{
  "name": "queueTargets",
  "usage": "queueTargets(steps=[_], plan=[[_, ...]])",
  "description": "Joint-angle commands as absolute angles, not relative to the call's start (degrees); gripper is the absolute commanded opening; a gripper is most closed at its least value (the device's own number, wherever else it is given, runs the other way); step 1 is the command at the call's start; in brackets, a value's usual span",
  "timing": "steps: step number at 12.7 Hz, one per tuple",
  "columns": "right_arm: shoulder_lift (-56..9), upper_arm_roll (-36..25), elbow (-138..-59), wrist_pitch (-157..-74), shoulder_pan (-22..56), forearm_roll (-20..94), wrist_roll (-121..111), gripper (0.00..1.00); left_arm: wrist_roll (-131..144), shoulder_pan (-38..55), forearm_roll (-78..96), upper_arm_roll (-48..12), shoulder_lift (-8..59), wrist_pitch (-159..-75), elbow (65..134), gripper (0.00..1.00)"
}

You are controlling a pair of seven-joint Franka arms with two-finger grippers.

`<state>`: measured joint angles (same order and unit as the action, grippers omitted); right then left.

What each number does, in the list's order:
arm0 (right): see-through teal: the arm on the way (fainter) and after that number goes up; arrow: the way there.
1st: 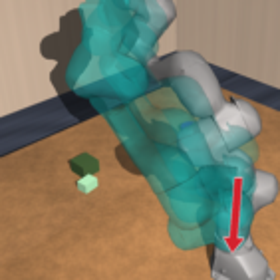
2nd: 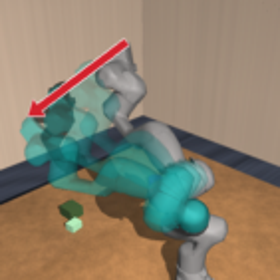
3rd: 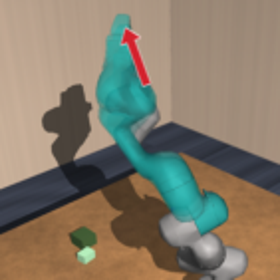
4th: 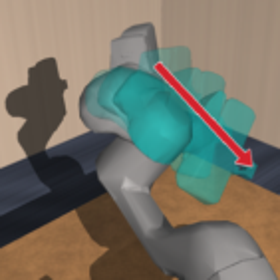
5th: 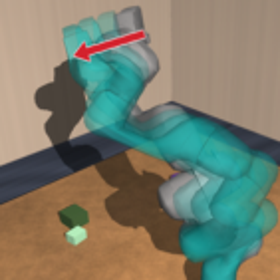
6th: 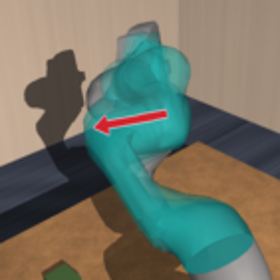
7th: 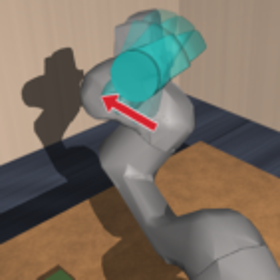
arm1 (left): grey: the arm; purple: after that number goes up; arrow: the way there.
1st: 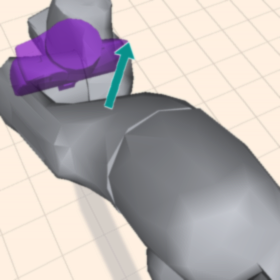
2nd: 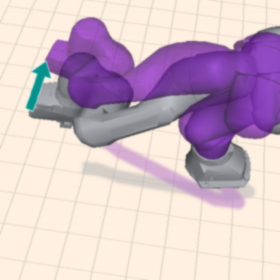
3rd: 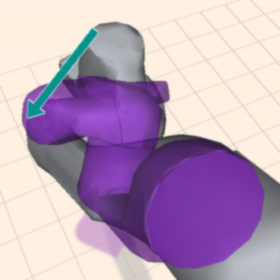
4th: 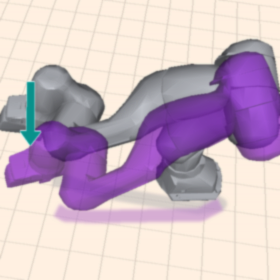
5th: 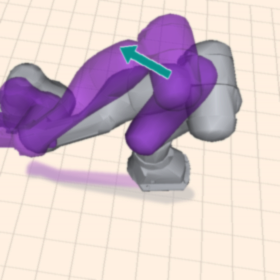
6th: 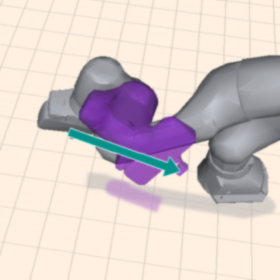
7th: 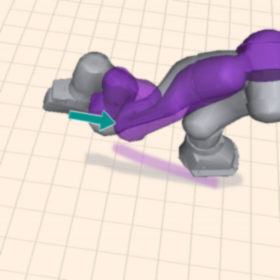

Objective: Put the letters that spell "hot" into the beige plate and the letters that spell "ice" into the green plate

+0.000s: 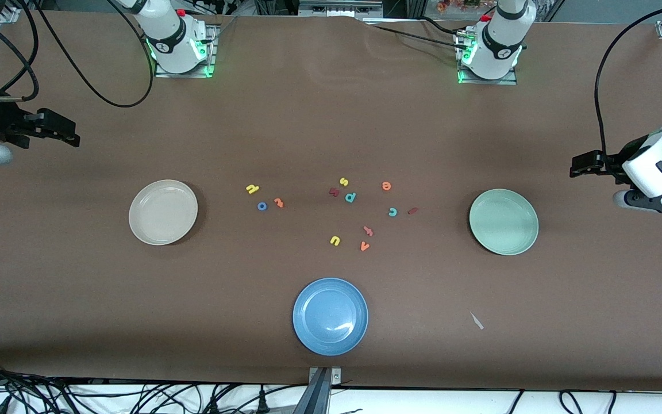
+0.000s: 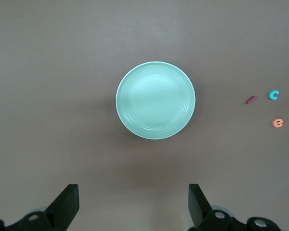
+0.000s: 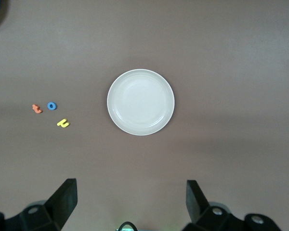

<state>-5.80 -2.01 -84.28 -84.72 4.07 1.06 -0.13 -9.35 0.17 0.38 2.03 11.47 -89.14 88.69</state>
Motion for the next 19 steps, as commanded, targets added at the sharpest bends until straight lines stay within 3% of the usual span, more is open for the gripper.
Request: queueTargets(steps=[1,8,13,19], plan=[[-6.5,-2.02,-82.97,-84.64,3.87,1.32,0.09,1.0,-9.67,0.09,-1.14,1.85,10.81,-89.91,89.65,1.0],[-12.2,-2.11,-82.09,-87.45,4.39,1.41,-0.88,1.0,-9.67,0.09,-1.14,1.85,10.9,-90.44,89.65,1.0],[-9.75,-1.58,-92.79,-95.52,4.48,1.4,-0.44,1.0,-9.75,0.09,-1.23,1.85,10.9,-90.7,89.47,1.0],[-11.51,-1.67,-93.78,-96.15,4.48,1.49,-1.23,1.0,-9.14,0.88,-1.14,1.76,10.55,-90.97,89.47,1.0]])
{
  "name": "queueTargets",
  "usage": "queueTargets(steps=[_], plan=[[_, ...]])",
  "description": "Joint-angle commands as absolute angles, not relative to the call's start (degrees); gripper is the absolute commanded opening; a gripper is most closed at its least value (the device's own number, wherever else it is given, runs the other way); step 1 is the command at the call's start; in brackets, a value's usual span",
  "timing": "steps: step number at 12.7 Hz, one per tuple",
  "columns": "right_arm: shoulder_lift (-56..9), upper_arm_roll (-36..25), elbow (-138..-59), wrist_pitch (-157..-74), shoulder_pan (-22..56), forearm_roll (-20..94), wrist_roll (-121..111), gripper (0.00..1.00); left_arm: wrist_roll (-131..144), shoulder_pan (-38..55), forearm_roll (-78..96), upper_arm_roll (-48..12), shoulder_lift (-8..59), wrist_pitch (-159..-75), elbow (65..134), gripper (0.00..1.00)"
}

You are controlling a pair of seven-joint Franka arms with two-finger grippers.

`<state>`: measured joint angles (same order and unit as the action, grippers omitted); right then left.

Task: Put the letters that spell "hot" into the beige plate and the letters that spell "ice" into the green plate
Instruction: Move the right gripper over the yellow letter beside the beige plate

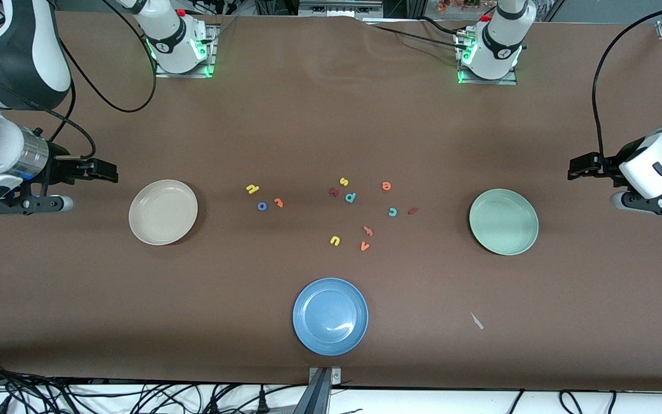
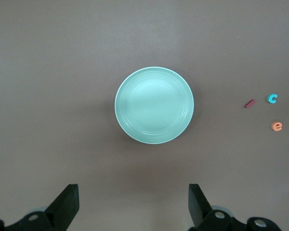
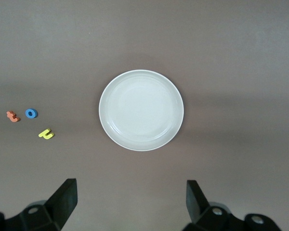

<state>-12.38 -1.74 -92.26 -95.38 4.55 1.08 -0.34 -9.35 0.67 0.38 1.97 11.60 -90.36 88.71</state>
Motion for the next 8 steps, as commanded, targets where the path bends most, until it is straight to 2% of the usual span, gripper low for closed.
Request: queueTargets(steps=[1,4,8], plan=[[-11.51,-1.67,-93.95,-96.24,4.31,1.67,-2.1,1.0,-9.14,0.88,-1.06,1.76,10.37,-90.97,89.47,1.0],[-11.6,-0.71,-95.97,-97.46,4.31,1.76,-1.14,1.0,-8.88,0.7,-1.05,0.71,10.28,-90.79,89.47,1.0],[-12.74,7.62,-101.33,-109.4,4.31,1.85,7.35,0.99,-8.88,0.44,-1.05,0.62,9.41,-90.18,89.38,1.0]])
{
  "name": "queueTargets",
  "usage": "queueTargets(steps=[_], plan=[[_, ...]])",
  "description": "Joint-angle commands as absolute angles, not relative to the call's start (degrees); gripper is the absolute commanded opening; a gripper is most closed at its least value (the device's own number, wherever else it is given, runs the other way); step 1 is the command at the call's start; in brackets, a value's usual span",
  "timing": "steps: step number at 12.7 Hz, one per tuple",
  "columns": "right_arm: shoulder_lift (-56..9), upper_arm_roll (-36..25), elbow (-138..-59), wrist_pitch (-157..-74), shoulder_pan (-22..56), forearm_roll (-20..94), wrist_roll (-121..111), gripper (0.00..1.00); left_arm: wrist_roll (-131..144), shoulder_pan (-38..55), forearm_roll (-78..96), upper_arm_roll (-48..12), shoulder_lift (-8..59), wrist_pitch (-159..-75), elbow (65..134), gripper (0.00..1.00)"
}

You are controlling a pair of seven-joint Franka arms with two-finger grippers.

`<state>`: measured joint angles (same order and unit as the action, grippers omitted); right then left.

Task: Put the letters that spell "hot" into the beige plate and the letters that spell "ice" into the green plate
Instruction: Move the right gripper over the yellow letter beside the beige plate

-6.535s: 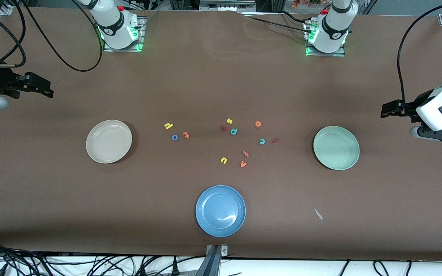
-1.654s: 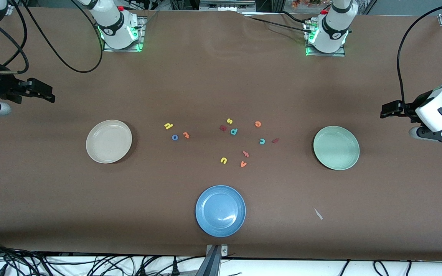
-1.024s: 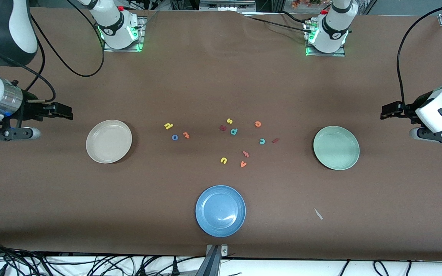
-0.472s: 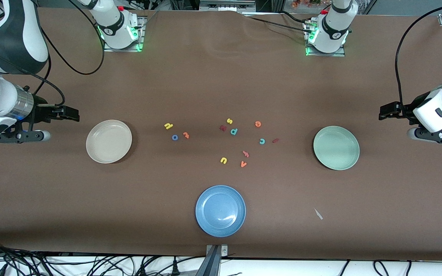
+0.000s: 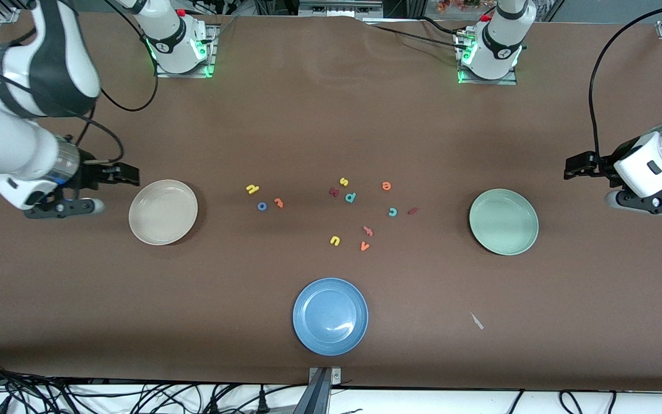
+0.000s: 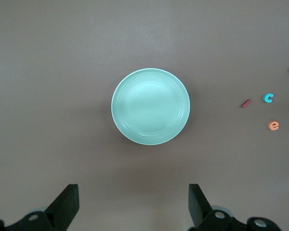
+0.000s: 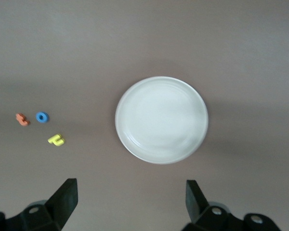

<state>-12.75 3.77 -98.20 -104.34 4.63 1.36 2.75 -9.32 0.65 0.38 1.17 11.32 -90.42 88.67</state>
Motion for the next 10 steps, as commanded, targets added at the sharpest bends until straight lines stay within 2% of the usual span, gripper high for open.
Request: queueTargets(steps=[1,5,8,10], plan=[[-13.79,9.91,-101.42,-111.6,4.39,1.76,11.73,0.99,-8.96,0.44,-0.97,0.62,9.4,-90.18,89.47,1.0],[-16.7,18.44,-106.68,-124.24,4.66,1.32,28.36,0.99,-9.05,0.09,-0.97,0.7,10.81,-91.4,89.47,1.0],[-17.4,19.07,-113.53,-133.83,6.15,0.79,29.97,0.99,-8.97,-0.26,-0.97,0.79,11.51,-91.76,89.47,1.0],[-18.8,19.07,-115.57,-136.4,6.15,0.7,29.97,0.99,-8.88,-0.44,-0.97,0.88,12.04,-92.11,89.38,1.0]])
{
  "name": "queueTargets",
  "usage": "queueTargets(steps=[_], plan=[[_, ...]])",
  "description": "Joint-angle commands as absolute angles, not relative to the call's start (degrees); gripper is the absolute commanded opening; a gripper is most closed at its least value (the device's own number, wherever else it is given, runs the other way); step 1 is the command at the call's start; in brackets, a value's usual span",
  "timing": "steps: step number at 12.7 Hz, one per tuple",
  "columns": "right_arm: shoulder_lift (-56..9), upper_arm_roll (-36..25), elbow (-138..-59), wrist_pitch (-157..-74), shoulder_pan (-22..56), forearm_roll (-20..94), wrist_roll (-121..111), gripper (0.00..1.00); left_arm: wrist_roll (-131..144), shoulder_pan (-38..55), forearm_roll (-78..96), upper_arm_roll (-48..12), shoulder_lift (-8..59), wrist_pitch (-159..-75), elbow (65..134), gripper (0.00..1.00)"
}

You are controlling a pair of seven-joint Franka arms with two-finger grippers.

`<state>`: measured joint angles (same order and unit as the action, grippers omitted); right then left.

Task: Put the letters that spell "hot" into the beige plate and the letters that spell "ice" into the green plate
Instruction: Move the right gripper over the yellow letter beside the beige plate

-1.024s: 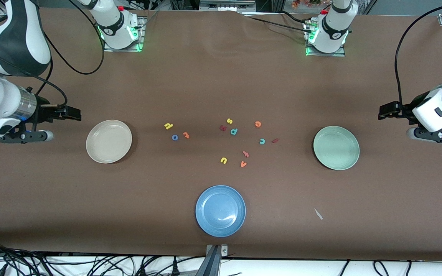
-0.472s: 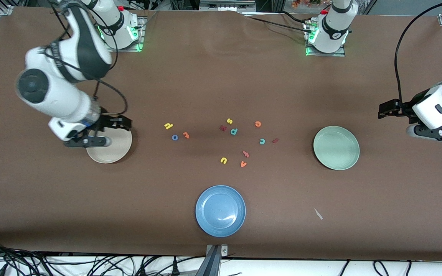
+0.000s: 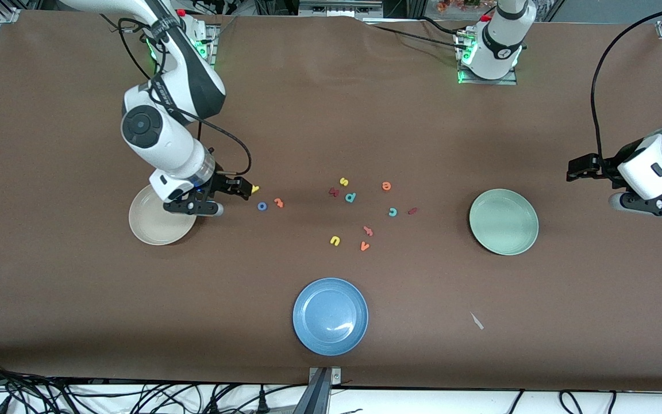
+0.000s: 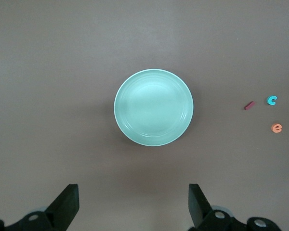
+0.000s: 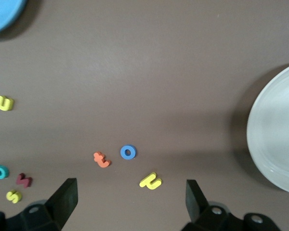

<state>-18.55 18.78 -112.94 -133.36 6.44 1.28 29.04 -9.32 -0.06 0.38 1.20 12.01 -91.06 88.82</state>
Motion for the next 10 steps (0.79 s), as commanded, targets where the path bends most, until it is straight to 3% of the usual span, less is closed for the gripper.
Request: queueTargets(steps=[1,6,10], plan=[[-19.33,19.07,-117.58,-138.58,6.15,0.7,30.06,0.99,-8.88,-0.87,-0.88,0.88,12.22,-92.63,89.38,1.0],[-21.17,19.07,-126.81,-149.65,6.77,0.7,32.43,0.99,-8.79,-3.07,-0.09,0.88,14.15,-94.39,89.73,1.0],[-23.99,18.9,-127.35,-152.65,10.45,1.05,33.22,0.99,-8.35,-5.27,0.96,0.88,15.56,-97.99,92.28,1.0]])
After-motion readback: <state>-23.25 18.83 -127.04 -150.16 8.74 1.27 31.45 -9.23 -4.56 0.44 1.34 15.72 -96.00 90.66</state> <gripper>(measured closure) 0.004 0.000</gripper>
